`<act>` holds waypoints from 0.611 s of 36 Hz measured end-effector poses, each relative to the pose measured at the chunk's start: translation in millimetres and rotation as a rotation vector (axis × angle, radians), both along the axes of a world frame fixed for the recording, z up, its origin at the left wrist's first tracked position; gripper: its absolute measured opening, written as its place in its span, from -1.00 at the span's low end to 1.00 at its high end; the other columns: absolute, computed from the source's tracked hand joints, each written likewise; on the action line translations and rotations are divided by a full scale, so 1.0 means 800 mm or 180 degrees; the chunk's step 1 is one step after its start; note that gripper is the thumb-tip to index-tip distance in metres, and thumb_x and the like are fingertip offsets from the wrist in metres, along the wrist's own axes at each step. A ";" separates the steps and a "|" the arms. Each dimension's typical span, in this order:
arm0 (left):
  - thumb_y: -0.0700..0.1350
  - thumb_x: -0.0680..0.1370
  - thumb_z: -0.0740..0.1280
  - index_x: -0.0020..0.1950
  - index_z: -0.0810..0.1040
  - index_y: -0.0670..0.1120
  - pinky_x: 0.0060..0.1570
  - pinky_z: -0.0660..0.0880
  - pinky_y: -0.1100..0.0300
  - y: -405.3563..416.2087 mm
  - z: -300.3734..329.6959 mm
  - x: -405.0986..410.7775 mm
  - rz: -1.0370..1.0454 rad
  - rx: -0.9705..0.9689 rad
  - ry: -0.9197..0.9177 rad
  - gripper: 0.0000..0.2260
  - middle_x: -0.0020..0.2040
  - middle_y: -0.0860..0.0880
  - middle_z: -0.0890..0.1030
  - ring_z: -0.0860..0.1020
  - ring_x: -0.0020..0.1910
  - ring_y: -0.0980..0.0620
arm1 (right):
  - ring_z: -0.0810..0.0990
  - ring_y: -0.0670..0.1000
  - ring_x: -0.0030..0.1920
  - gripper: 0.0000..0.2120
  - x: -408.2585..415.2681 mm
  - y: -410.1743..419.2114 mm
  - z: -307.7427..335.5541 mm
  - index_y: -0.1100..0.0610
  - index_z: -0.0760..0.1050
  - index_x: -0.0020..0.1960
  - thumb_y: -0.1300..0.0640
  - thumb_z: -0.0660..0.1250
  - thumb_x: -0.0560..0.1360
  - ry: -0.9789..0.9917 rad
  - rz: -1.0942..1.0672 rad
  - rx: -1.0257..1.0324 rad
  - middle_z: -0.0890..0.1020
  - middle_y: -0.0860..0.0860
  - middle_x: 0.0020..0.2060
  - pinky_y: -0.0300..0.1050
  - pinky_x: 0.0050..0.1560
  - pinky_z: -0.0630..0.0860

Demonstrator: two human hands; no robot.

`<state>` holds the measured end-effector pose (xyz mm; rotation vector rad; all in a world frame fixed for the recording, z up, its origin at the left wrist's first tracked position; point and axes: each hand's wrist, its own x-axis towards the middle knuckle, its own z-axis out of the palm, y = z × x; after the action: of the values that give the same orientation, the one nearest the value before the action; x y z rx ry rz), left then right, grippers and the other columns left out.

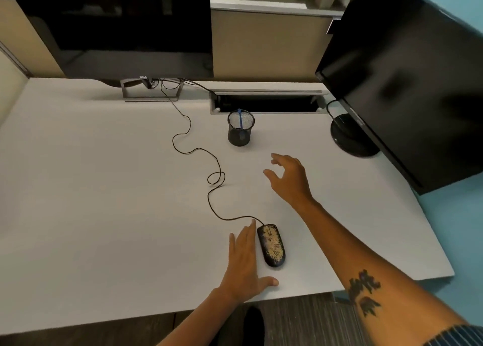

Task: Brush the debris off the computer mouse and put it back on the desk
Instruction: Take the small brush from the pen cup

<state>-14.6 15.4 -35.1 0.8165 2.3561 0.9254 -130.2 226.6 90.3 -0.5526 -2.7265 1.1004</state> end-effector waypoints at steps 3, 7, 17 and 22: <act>0.51 0.45 0.51 0.78 -0.21 0.07 0.77 -0.42 -0.22 0.002 -0.009 -0.002 -0.0020 0.0090 -0.0021 0.22 0.79 0.07 -0.34 -0.28 0.83 -0.04 | 0.64 0.19 0.27 -0.58 -0.048 -0.002 0.004 0.27 0.61 0.44 0.21 0.55 0.62 0.0106 -0.0117 -0.0112 0.71 0.18 0.21 0.12 0.32 0.62; 0.59 0.43 0.45 0.80 -0.20 0.04 0.75 -0.46 -0.21 0.006 -0.023 -0.002 -0.0054 0.0099 0.0000 0.26 0.79 0.10 -0.35 -0.34 0.82 -0.05 | 0.64 0.13 0.04 -0.70 -0.114 -0.003 0.006 0.29 0.69 0.28 0.23 0.58 0.58 0.0219 -0.0272 -0.0135 0.70 0.22 0.08 0.12 0.17 0.66; 0.69 0.44 0.31 0.80 -0.25 0.00 0.71 -0.54 -0.11 0.009 -0.032 0.000 -0.0030 0.0196 -0.0086 0.27 0.84 0.11 -0.24 -0.35 0.83 -0.07 | 0.58 0.18 0.36 -0.66 -0.232 -0.005 -0.009 0.19 0.71 0.31 0.06 0.59 0.60 -0.0170 -0.0401 0.0371 0.61 0.17 0.34 0.16 0.22 0.68; 0.65 0.44 0.38 0.78 -0.29 0.07 0.71 -0.56 -0.05 0.012 -0.023 0.000 0.0032 0.0276 -0.0264 0.26 0.82 0.20 -0.26 -0.36 0.83 0.03 | 0.50 0.17 0.43 -0.75 -0.263 -0.004 -0.026 0.15 0.76 0.18 0.03 0.60 0.58 -0.0362 -0.0559 0.0554 0.57 0.11 0.37 0.19 0.29 0.63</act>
<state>-14.3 25.2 -53.9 0.7847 2.2647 1.0516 -340.8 223.2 69.2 -0.8310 -2.7681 0.8048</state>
